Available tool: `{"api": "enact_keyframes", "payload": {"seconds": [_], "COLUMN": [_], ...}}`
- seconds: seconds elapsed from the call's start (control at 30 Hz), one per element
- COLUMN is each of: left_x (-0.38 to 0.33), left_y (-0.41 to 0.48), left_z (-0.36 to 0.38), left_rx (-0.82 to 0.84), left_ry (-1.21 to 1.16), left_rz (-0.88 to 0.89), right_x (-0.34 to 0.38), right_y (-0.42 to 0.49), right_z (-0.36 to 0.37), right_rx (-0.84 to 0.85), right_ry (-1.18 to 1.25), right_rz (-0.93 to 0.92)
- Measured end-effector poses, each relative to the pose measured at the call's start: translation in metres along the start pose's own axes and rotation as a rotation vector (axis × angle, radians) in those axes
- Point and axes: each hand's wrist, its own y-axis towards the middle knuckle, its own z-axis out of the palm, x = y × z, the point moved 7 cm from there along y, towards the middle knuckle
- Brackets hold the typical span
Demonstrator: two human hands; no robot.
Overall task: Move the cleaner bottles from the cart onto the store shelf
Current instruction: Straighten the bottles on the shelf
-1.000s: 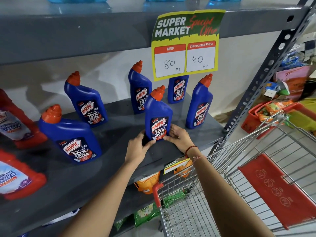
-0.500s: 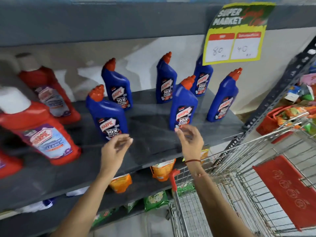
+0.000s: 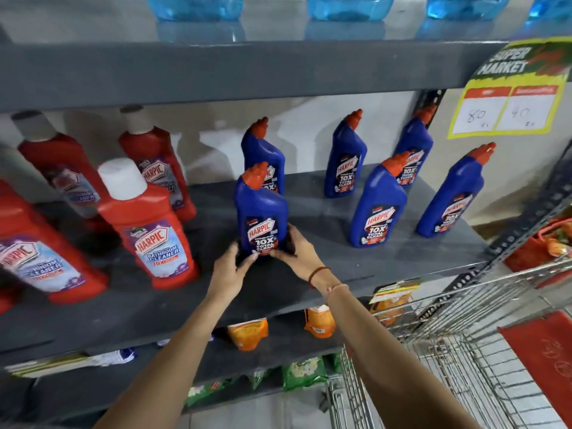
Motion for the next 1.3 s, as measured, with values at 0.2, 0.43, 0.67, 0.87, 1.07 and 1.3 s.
{"api": "enact_keyframes", "payload": {"seconds": [0.2, 0.43, 0.67, 0.87, 1.07, 1.3], "left_x": [-0.014, -0.014, -0.013, -0.015, -0.018, -0.014], "left_y": [-0.002, -0.005, -0.005, -0.005, -0.004, -0.016], "left_z": [0.024, 0.028, 0.028, 0.029, 0.028, 0.006], "left_rx": [0.087, 0.084, 0.088, 0.088, 0.080, 0.093], "left_ry": [-0.066, -0.094, -0.098, -0.086, -0.046, -0.221], "left_rz": [0.026, 0.036, 0.040, 0.036, 0.011, -0.132], "right_x": [-0.016, -0.020, -0.022, -0.022, -0.021, -0.022], "right_y": [-0.011, -0.015, -0.015, -0.017, -0.020, -0.048], "right_z": [-0.027, -0.032, -0.033, -0.032, -0.031, -0.039], "right_rx": [-0.020, 0.006, -0.004, -0.031, -0.094, -0.455], "right_ry": [-0.001, 0.012, -0.001, -0.005, -0.006, 0.061], "right_rz": [0.014, 0.028, 0.006, 0.004, 0.026, 0.091]}}
